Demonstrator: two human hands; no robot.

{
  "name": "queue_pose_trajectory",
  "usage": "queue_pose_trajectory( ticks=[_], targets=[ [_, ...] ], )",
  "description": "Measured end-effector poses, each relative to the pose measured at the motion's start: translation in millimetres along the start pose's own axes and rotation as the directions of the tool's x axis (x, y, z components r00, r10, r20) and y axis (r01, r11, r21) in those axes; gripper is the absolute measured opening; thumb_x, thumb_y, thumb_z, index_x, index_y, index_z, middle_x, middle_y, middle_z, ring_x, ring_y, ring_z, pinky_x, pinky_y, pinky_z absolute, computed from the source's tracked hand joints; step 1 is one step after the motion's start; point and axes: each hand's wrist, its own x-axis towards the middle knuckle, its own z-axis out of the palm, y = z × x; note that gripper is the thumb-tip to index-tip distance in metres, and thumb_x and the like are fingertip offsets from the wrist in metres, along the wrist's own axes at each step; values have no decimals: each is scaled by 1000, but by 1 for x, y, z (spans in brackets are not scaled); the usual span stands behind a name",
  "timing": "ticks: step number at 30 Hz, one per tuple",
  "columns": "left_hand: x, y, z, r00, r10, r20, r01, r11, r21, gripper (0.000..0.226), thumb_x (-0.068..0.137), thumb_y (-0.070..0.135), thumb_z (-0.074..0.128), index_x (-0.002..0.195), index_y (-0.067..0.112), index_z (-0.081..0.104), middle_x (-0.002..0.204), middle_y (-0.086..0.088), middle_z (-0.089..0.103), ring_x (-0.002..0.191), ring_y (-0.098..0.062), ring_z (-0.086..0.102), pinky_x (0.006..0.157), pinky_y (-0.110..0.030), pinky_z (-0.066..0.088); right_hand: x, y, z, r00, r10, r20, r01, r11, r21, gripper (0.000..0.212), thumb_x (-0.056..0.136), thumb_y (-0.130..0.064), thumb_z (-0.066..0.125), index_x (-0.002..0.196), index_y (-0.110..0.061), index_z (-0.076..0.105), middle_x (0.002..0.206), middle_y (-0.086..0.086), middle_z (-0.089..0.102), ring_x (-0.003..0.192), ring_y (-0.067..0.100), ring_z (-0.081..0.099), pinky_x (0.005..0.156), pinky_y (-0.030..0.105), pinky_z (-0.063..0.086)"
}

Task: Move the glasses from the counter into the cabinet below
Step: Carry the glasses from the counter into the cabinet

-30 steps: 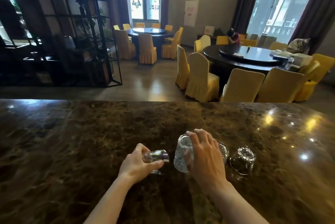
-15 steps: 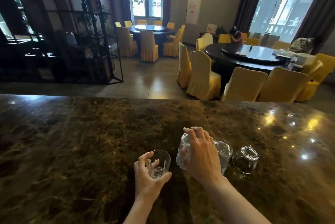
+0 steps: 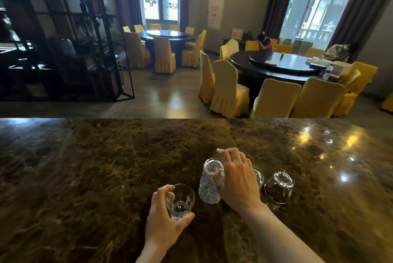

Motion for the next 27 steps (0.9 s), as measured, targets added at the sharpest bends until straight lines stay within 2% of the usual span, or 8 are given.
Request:
queue_pose_trajectory(
  ticks=[4,8,11,16,18,21,24,27],
  targets=[
    [-1,0,-1,999,3,51,-2,1000,-23,97,47,52,95,126,44,39,116,19,48,106,-6,61,77,-16,46,1,10,0,999,-6,-44,6,1000,6,50,90,-36,59,137,-24,49,127,-1,54,118,19,54,104,36,46],
    [-2,10,-16,996,25,87,-19,997,-79,116,42,80,82,139,46,30,127,16,44,115,-3,52,91,-30,46,4,32,-9,987,64,-150,-68,997,-21,44,91,-38,56,132,-24,52,121,-3,57,112,17,56,98,35,49],
    [12,34,-28,989,142,-30,-143,988,-56,94,63,85,64,140,39,36,130,10,49,119,-7,52,94,-33,44,7,63,-21,954,226,-199,-238,971,-35,40,92,-39,56,129,-24,54,120,1,59,111,20,57,95,37,50],
    [45,109,-22,923,376,-84,-376,927,11,55,83,70,55,126,37,49,114,16,61,107,0,60,83,-25,50,4,121,-37,848,520,101,-500,849,-170,63,89,-39,61,147,-27,40,152,11,38,141,32,35,113,47,38],
    [50,132,-11,902,430,-38,-430,903,3,49,84,66,57,123,36,53,106,21,63,100,0,63,82,-33,56,2,140,-39,786,550,281,-516,835,-191,73,87,-35,64,152,-32,32,157,11,28,147,35,24,116,49,33],
    [49,146,0,888,460,-23,-460,888,-14,44,86,62,57,120,34,55,100,22,64,94,-3,65,79,-42,59,-2,160,-34,727,524,443,-485,849,-209,82,82,-21,70,151,-38,29,151,8,32,140,34,36,110,46,43],
    [47,145,1,893,449,-30,-450,893,-7,44,85,63,55,118,33,56,96,21,66,93,-4,66,79,-46,59,-7,169,-25,743,479,467,-464,872,-157,81,77,-19,79,142,-40,35,135,6,43,125,32,52,100,41,51],
    [47,141,-5,906,419,-58,-420,907,-6,45,84,63,54,116,30,57,93,19,67,90,-5,67,78,-45,60,-13,171,-23,812,463,355,-454,884,-114,63,78,-20,80,124,-38,42,120,3,48,113,29,59,91,39,55]
  ],
)
